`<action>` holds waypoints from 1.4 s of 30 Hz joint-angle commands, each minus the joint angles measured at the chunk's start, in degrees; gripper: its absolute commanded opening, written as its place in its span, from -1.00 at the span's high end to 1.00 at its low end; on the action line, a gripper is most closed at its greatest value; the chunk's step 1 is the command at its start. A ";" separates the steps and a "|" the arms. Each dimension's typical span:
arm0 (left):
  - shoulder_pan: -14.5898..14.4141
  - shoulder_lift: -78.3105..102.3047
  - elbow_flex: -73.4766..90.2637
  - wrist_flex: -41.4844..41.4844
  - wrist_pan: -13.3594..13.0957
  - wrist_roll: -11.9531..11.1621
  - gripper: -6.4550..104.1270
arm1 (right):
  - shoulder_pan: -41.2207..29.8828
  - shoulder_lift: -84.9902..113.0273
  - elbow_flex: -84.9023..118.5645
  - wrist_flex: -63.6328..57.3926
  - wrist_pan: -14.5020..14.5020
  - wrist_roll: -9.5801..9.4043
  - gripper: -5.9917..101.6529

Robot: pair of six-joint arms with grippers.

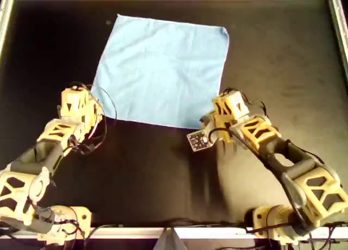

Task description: Fold a cloth

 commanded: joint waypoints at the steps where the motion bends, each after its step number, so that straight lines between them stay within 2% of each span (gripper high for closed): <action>1: -1.49 0.53 -0.44 0.35 0.53 -0.09 -0.23 | -0.79 0.79 -2.29 -2.20 0.53 -0.26 -0.06; 4: -1.49 0.97 -0.35 0.44 0.79 -0.09 -0.01 | -0.79 1.23 -2.29 -2.20 0.18 -0.26 0.29; 9: -1.49 1.05 -1.05 0.18 0.97 -0.88 0.55 | -0.79 0.97 -2.37 -2.20 -0.44 -0.26 0.81; 12: -1.49 0.88 -3.25 0.26 0.97 -0.97 0.84 | -0.79 0.53 -2.37 -2.20 -0.44 -0.26 0.94; 14: -1.49 0.88 -3.43 0.26 0.97 -0.97 0.94 | -0.79 0.53 -2.37 -2.20 -0.44 -0.26 0.92; 20: -2.02 0.53 -2.55 0.35 0.97 -0.35 0.90 | -0.88 0.53 -2.37 -2.20 0.44 -0.26 0.91; 25: -2.37 1.49 -2.37 1.23 0.97 -0.88 0.90 | -2.20 1.32 -1.05 -2.20 0.44 -0.35 0.91; 33: -2.37 5.45 3.87 1.23 0.97 -0.09 0.91 | -10.20 1.58 -0.53 -2.02 -0.26 -0.44 0.91; 37: -2.46 9.93 7.65 1.23 0.97 -0.09 0.91 | -11.43 1.58 -0.44 -1.93 -0.35 -0.62 0.91; 42: -6.68 14.85 12.57 1.23 0.97 -0.09 0.91 | -11.43 1.67 -0.35 -1.23 -0.35 -0.44 0.91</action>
